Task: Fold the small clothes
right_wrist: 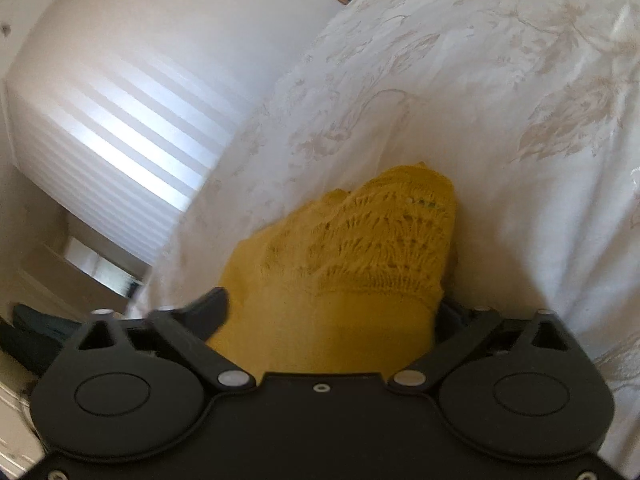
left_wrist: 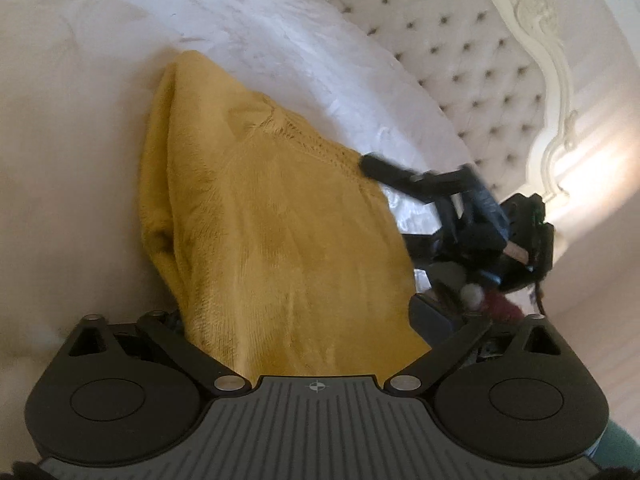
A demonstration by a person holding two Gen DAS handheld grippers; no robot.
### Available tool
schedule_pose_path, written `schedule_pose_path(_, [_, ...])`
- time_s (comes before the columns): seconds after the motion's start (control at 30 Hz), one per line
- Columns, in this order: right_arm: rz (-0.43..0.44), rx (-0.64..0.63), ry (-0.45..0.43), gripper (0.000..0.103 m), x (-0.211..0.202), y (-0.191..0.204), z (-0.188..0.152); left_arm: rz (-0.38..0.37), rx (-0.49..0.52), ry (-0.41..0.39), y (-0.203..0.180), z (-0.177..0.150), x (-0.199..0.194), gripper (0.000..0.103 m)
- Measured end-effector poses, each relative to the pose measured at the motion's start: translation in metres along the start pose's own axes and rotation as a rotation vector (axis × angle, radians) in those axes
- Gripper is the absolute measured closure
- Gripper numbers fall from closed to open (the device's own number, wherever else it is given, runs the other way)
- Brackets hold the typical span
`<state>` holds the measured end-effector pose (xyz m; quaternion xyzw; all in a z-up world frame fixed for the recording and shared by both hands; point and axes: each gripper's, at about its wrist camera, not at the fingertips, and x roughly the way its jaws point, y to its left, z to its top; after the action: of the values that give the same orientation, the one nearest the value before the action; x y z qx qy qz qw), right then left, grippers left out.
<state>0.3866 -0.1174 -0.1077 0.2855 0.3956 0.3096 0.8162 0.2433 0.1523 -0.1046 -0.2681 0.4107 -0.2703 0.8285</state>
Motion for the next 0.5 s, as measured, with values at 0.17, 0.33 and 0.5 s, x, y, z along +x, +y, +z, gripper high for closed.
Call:
schedule_pose_path(0.17, [-0.114, -0.019, -0.01, 0.06, -0.012, 0.023, -0.002, 0.053, -0.034, -0.023, -0.01, 0.004, -0.002, 0.089])
schedule_pose_path(0.33, [-0.127, -0.09, -0.055, 0.063, -0.058, 0.067, -0.017, 0.02, 0.056, -0.041, -0.047, -0.002, -0.036, 0.091])
schedule_pose_path(0.5, [-0.125, -0.126, -0.076, 0.063, -0.108, 0.1, -0.048, -0.046, 0.117, -0.024, -0.086, -0.023, -0.068, 0.091])
